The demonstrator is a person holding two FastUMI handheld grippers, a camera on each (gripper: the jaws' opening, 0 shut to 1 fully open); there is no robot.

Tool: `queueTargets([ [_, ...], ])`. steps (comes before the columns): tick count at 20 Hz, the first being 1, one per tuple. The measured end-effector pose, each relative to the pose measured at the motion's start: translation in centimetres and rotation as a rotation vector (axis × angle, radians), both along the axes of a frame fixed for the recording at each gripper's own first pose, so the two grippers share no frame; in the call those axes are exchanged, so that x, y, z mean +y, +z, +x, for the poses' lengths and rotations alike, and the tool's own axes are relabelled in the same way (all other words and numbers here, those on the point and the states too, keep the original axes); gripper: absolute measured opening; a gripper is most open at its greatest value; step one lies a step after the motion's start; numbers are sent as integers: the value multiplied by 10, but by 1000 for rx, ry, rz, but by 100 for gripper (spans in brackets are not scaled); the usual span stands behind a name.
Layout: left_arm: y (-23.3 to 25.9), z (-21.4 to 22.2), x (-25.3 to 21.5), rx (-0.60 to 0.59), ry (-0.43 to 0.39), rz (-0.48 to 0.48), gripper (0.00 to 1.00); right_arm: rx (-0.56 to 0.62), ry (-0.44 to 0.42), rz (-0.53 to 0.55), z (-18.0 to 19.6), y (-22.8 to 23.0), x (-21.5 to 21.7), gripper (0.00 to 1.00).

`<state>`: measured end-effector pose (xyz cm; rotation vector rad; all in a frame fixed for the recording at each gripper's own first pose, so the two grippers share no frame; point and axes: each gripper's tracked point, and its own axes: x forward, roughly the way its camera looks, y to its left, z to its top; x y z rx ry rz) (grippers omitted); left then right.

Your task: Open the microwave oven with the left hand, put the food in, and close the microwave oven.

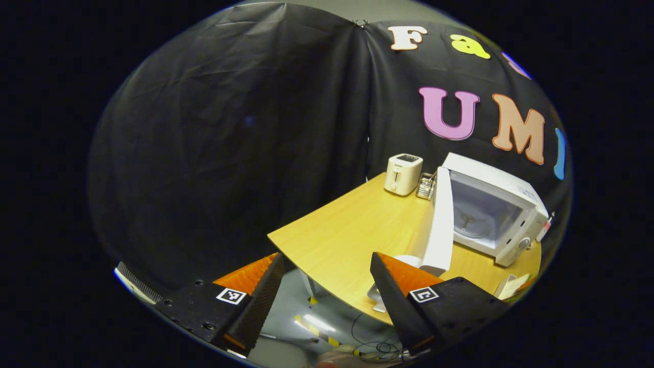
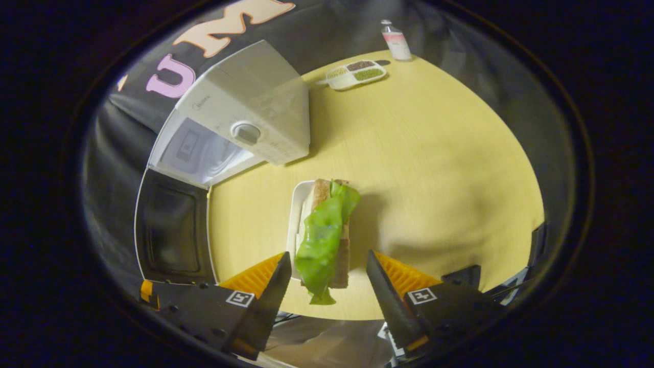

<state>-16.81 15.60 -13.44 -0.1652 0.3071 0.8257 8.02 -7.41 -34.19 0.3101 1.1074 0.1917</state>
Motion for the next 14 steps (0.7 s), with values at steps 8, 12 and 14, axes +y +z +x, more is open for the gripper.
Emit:
queueTargets([
  [8, 17, -10, -31, -49, 4, 25, 100, 70, -15, 87, 7, -9, 15, 49],
  [12, 9, -13, -41, -39, -12, 5, 100, -1, 28, 102, 6, 2, 19, 41],
  [14, 11, -14, -41, -44, -18, 1, 100, -36, 42, 112, 4, 9, 20, 41],
])
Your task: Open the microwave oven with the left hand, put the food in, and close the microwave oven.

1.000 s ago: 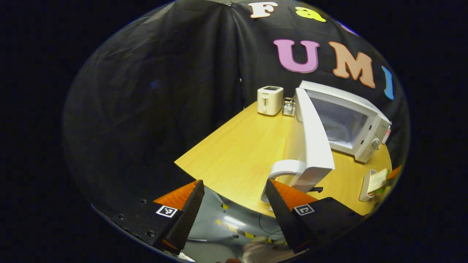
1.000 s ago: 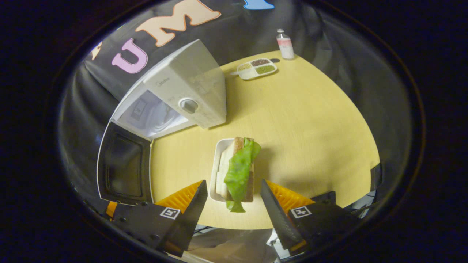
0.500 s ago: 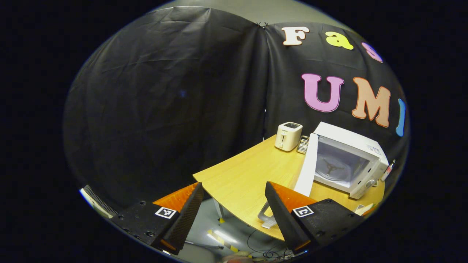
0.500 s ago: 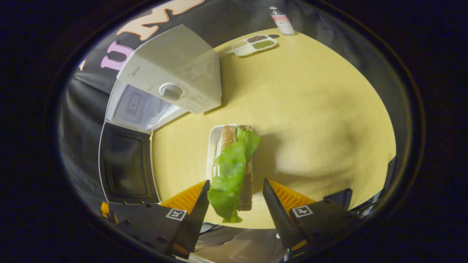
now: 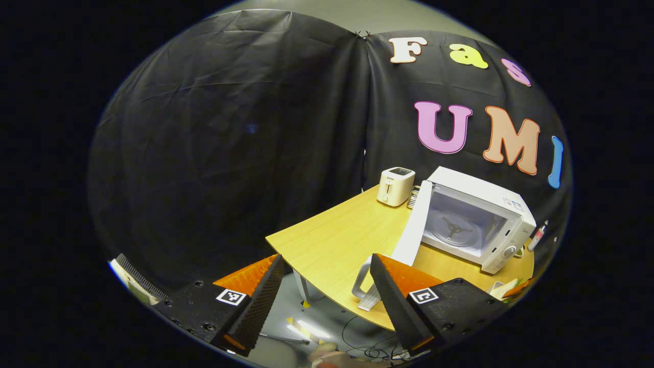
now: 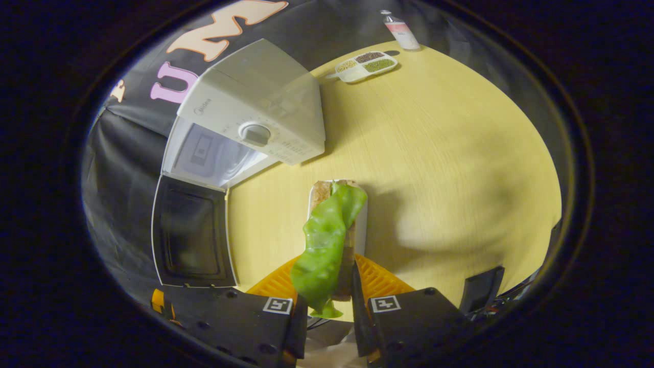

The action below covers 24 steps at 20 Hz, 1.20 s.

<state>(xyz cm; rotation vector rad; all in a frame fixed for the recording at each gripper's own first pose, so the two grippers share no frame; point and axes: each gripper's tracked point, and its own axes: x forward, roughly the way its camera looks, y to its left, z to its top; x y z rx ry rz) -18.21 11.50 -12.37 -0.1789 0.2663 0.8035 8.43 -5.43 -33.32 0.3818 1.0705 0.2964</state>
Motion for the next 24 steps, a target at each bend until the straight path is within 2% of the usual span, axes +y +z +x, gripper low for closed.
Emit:
queueTargets([
  [4, -2, 4, 4, -6, -33, -3, 100, -57, -45, 31, -3, 14, -3, 41],
  [5, -2, 7, 8, -9, -43, -3, 100, -69, -52, 47, -6, 19, -1, 24],
  [10, -14, 32, 27, -14, -150, -28, 97, -149, -127, 116, -18, 50, 14, 24],
  [11, -15, 36, 34, -11, -167, -28, 97, -162, -149, 134, -20, 57, 20, 31],
  [14, -21, 53, 57, -10, -215, -60, 97, -186, -238, 192, -30, 76, 42, 31],
  [18, -29, 83, 82, 8, -298, -81, 97, -195, -334, 275, -46, 88, 85, 31],
  [24, -43, 130, 96, 36, -446, -77, 96, -202, -370, 387, -56, 89, 169, 31],
])
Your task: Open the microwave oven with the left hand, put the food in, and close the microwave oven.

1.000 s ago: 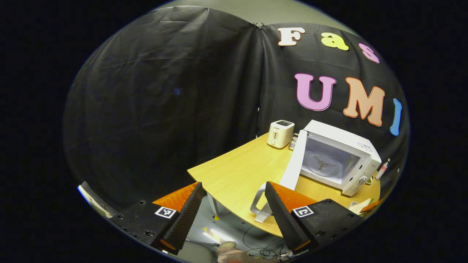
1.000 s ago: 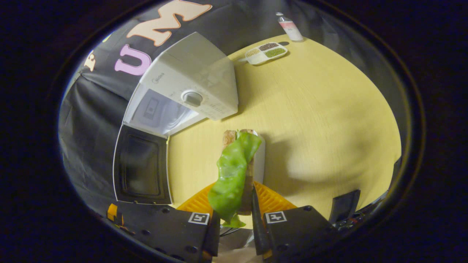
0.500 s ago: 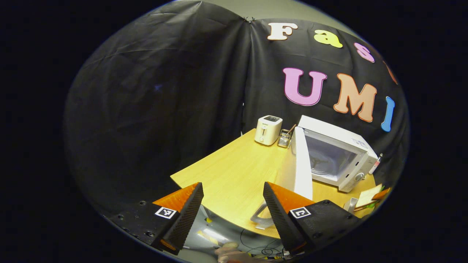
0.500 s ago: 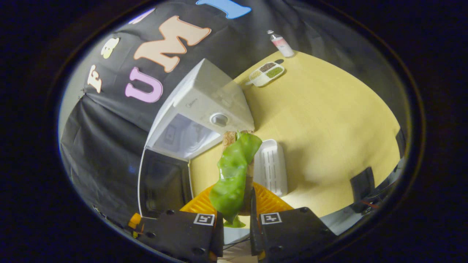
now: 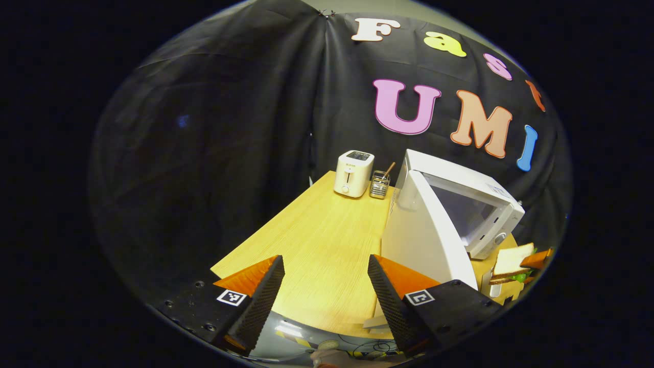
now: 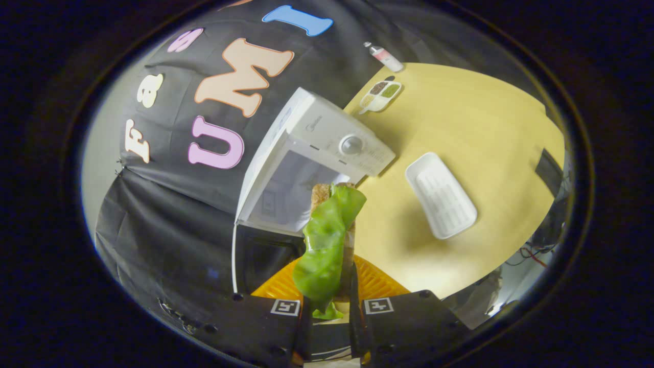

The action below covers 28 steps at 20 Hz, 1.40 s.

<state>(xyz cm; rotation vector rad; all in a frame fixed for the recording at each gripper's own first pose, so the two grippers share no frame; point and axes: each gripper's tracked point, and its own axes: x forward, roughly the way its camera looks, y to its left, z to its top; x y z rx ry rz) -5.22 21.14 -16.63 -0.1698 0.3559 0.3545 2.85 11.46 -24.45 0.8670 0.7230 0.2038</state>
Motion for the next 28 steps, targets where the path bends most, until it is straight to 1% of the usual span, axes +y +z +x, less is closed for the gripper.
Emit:
queueTargets([
  [1, -1, 6, -1, -2, -25, -3, 96, 5, -8, 11, 1, -1, 12, 24],
  [2, -2, 11, 0, -2, -45, -5, 96, 9, -15, 17, 3, -4, 21, 31],
  [5, -9, 25, 1, 1, -95, -25, 96, 1, -59, 70, 27, -4, 55, 31],
  [6, -11, 27, 2, 4, -106, -31, 96, 2, -78, 89, 38, -5, 65, 24],
  [7, -13, 29, 4, 9, -115, -35, 96, -7, -93, 92, 48, -5, 72, 31],
  [11, -20, 31, 10, 24, -132, -54, 96, -78, -101, 96, 91, 1, 109, 31],
  [14, -26, 33, 15, 35, -133, -71, 97, -105, -112, 99, 132, -12, 129, 31],
  [17, -35, 28, 23, 58, -117, -82, 97, -117, -123, 75, 164, -30, 143, 31],
  [19, -38, 23, 28, 69, -110, -89, 97, -134, -145, 67, 181, -36, 148, 31],
  [21, -41, 25, 32, 85, -111, -97, 97, -154, -172, 22, 198, -46, 148, 31],
  [26, -46, 32, 33, 100, -118, -101, 97, -169, -217, -13, 233, -62, 150, 31],
  [28, -47, 32, 31, 105, -121, -111, 97, -175, -239, -8, 244, -62, 148, 31],
])
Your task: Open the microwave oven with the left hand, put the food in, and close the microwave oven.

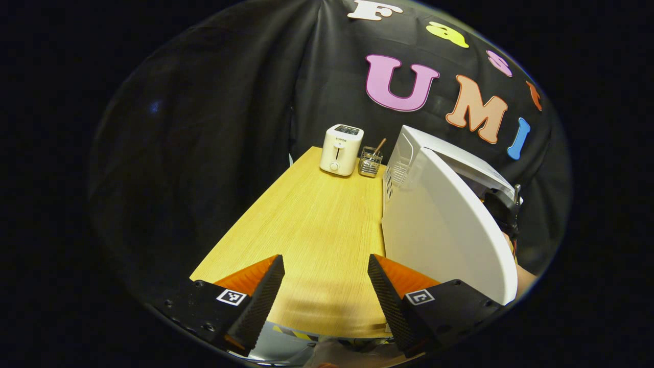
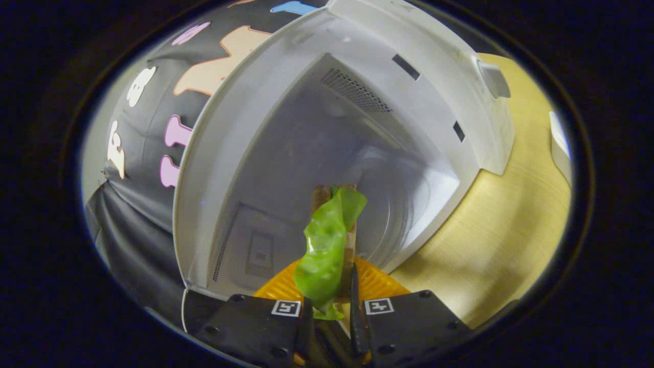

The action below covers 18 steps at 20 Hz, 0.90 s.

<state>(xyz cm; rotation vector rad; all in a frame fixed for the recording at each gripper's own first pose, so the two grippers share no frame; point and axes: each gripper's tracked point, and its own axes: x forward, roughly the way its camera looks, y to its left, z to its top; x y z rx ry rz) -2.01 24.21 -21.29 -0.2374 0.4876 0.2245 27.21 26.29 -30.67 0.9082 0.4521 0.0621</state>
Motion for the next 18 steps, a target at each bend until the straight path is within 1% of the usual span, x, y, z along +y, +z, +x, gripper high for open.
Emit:
queueTargets([
  [1, 3, 0, -2, -2, -4, -3, 97, 2, -10, -4, 4, -1, 0, 31],
  [2, 4, 2, -3, -2, -10, -4, 97, 2, -24, -24, 7, -7, -3, 23],
  [3, 6, 4, -4, -3, -16, 1, 96, 6, -30, -46, 7, -12, -5, 32],
  [4, 6, 5, -5, -4, -21, 7, 97, 15, -32, -49, 11, -14, -6, 32],
  [5, 6, 8, -5, -4, -25, 11, 97, 13, -40, -54, 13, -13, -6, 40],
  [6, 6, 10, -6, -6, -30, 9, 97, 5, -45, -81, 15, -14, -8, 33],
  [7, 4, 11, -9, -4, -36, 2, 97, -7, -46, -116, 16, -14, -9, 40],
  [8, 3, 11, -11, -2, -40, -5, 97, -6, -55, -161, 17, -16, -12, 32],
  [9, 3, 13, -13, -1, -43, -8, 97, -11, -56, -190, 19, -18, -14, 41],
  [11, 3, 9, -15, 1, -44, -13, 97, -12, -58, -196, 21, -17, -14, 42],
  [12, 2, 8, -16, 0, -44, -16, 97, -1, -79, -222, 23, -20, -22, 41],
  [13, 2, 7, -17, 0, -43, -18, 97, 1, -86, -242, 24, -22, -28, 57],
  [14, 1, 6, -17, 1, -45, -19, 97, 8, -86, -228, 26, -22, -28, 51],
  [15, 1, 4, -18, 1, -46, -19, 97, 12, -86, -212, 27, -20, -27, 52],
  [16, 1, 1, -18, 1, -45, -19, 97, 16, -98, -225, 26, -18, -31, 53],
  [18, 1, -2, -17, 2, -44, -17, 97, -2, -100, -247, 24, -13, -35, 68],
])
